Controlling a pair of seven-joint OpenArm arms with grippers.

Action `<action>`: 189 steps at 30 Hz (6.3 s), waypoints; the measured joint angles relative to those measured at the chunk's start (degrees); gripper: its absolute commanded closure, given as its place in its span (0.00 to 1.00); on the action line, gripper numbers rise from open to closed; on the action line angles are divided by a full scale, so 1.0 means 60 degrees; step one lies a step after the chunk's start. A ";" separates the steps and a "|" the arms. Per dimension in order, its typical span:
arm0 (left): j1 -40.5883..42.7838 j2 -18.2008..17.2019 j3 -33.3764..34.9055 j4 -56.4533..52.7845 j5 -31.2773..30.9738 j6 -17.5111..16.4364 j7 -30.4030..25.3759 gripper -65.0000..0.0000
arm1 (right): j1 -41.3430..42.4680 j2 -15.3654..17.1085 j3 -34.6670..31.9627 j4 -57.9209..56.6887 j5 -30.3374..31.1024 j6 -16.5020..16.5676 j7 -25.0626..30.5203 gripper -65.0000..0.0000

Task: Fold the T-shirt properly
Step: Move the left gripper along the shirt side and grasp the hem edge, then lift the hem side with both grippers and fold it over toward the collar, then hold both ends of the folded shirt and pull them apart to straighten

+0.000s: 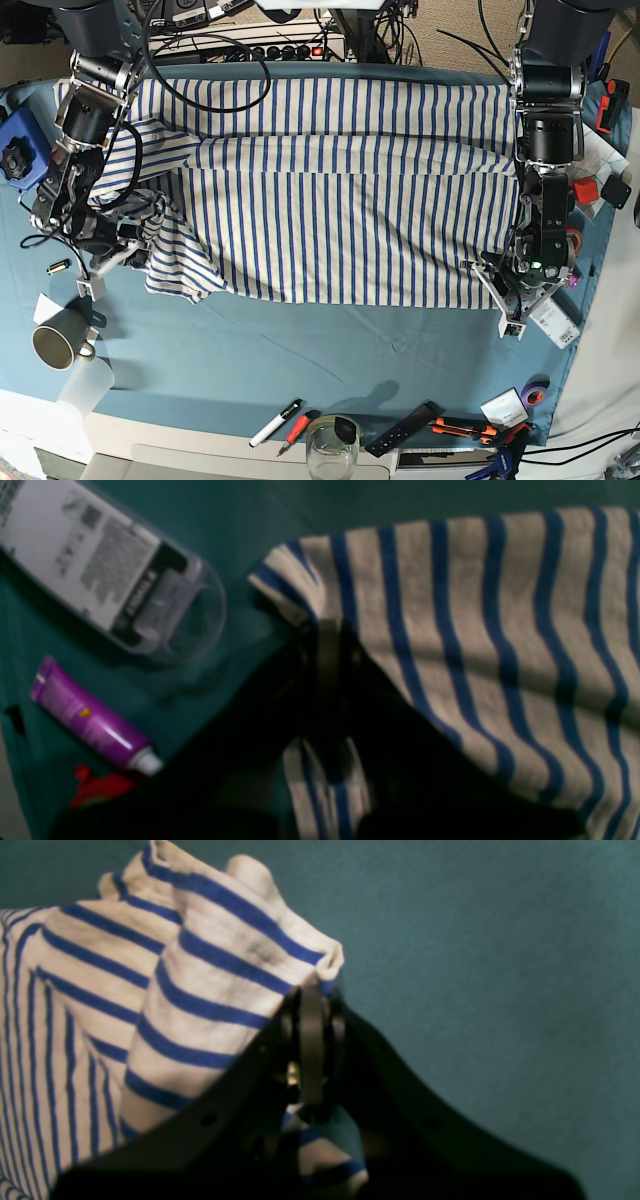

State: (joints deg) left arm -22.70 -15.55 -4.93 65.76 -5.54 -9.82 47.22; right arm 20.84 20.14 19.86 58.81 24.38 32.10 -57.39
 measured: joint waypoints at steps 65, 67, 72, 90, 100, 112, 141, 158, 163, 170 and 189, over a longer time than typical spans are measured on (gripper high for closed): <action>0.4149 -0.1596 -0.2663 0.6652 -0.5085 -0.1599 0.4022 1.00 | -0.1144 0.1909 0.3257 0.3457 0.4339 0.0335 -0.3949 1.00; 0.4481 -0.1588 -0.2648 0.6852 -0.5100 -0.1599 0.4033 1.00 | -0.1337 0.1905 0.3515 0.3457 0.4452 0.0339 -0.3974 1.00; 0.5198 -0.1581 -0.2648 0.7249 -0.5093 -0.1625 0.4054 1.00 | -0.1840 0.1887 0.3581 0.3461 0.4444 0.0342 -0.3974 1.00; 0.6535 -0.1537 -0.2648 0.8477 -0.4390 -0.1351 0.3952 1.00 | -0.2397 0.1883 0.3581 0.3461 0.3952 0.0331 -0.3974 1.00; 0.6739 -0.1537 -0.2648 0.8750 -0.4218 -0.1337 0.3949 1.00 | -0.3180 0.1883 0.3581 0.3472 0.4146 0.0299 -0.3942 1.00; 0.7435 -0.1537 -0.2849 0.9260 -0.4237 -0.1337 0.3974 1.00 | -0.4940 0.1883 0.5238 0.5264 0.4495 0.0412 -0.3978 1.00; 0.8914 -0.1537 -0.3701 0.9806 -0.4382 -0.1617 0.3687 0.56 | -0.6043 0.1861 0.5289 0.5264 0.4692 0.0947 -0.3934 0.71; 0.8910 -0.1537 -0.3701 1.0404 -0.4477 -0.1617 0.3082 0.54 | -0.6043 0.1883 0.5289 0.5264 0.6819 0.0943 -0.3938 0.71; 0.8903 -0.1537 -0.3701 1.0408 -0.4477 -0.1617 0.2608 0.47 | -0.6043 0.1883 0.5289 0.5264 0.6812 0.1275 -0.3934 0.70; 0.8816 -0.0951 -0.3694 0.9730 -0.5209 -0.1359 0.2696 0.47 | -0.6043 0.1883 0.5289 0.5264 0.6204 0.1308 -0.3934 0.51; 0.7803 -0.0317 -0.3697 0.7894 -0.4619 -0.0929 0.3330 0.47 | -0.5814 0.1858 0.5271 0.5264 0.6277 0.1308 -0.3931 0.51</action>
State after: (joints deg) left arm 24.12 -17.45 -27.11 113.12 -33.26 -15.40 67.20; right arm -14.04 31.29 51.48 90.39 62.04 39.94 -80.97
